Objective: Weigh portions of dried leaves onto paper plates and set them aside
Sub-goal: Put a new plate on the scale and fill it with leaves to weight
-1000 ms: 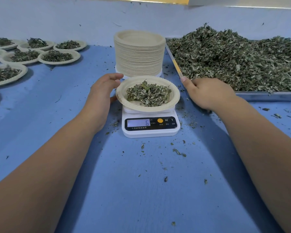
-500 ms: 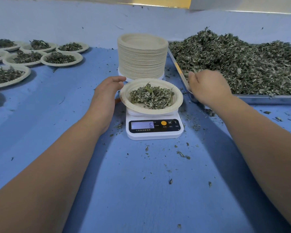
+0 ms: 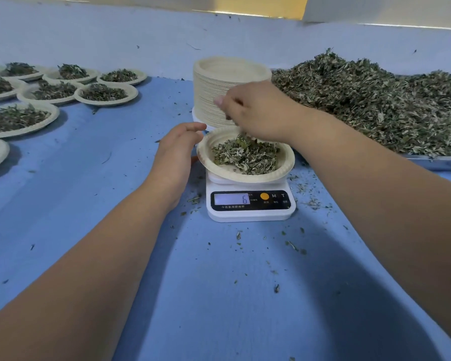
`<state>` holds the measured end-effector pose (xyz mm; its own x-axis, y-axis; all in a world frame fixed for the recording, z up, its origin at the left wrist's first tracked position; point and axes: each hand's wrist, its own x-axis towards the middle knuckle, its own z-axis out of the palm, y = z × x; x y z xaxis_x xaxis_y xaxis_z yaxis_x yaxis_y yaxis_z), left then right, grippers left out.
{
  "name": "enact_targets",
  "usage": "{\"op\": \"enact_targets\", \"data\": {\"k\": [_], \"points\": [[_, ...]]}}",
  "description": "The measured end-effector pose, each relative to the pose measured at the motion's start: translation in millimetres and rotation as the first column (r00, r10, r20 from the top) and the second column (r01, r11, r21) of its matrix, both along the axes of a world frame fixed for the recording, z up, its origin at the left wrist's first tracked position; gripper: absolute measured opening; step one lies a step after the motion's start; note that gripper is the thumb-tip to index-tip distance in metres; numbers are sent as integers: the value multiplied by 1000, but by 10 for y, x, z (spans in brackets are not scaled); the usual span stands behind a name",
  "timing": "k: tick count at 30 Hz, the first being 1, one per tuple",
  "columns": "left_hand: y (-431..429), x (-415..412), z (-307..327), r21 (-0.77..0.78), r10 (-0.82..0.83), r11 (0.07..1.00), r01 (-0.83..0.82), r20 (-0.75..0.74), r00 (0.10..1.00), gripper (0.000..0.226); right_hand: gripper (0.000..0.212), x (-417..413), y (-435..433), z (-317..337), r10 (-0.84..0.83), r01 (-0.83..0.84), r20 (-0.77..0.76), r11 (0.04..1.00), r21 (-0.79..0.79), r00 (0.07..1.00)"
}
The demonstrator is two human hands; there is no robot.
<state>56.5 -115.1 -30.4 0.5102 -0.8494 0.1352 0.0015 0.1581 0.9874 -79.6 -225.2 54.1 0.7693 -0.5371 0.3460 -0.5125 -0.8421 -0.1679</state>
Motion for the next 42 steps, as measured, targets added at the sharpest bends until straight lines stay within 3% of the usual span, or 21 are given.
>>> {"op": "enact_targets", "data": {"k": [3,8,12,15,17,18,21,25,27,36,40,42], "points": [[-9,5,-14,-2,7,1000,-7,1,1000,29,48,-75,-24,-93,6,2,-122,998,63,992],[13,-2,8,9,-17,1000,17,5,1000,25,48,-279,54,-134,-12,6,50,993,114,999],[32,-13,32,22,-25,999,25,12,1000,27,49,-392,196,-168,11,-12,5,985,169,1000],[35,-18,30,32,-28,999,27,44,999,32,48,-493,133,-175,-49,15,198,985,170,979],[36,-11,27,36,-21,999,19,52,998,33,40,-596,-49,-183,-204,153,332,973,175,921],[34,-11,28,40,-20,999,18,53,998,33,38,-666,-170,-205,-303,267,305,951,153,903],[23,-22,30,45,-14,999,12,48,999,32,31,-887,-472,-345,-513,507,11,851,134,858],[28,-31,28,40,-15,999,13,42,999,30,37,-924,-613,-432,-498,541,-267,832,119,825],[27,-32,27,39,-11,999,10,35,999,30,43,-918,-661,-406,-495,552,-298,820,149,816],[-8,-16,2,27,16,999,-17,4,1000,26,27,-1032,-773,-349,-474,562,-375,809,170,796],[-25,4,-20,29,6,1000,-6,13,1000,27,18,-1048,-796,-357,-550,586,-278,808,60,788],[-25,8,-28,30,5,1000,-6,20,1000,27,26,-1027,-795,-364,-556,574,-234,819,12,798]]}}
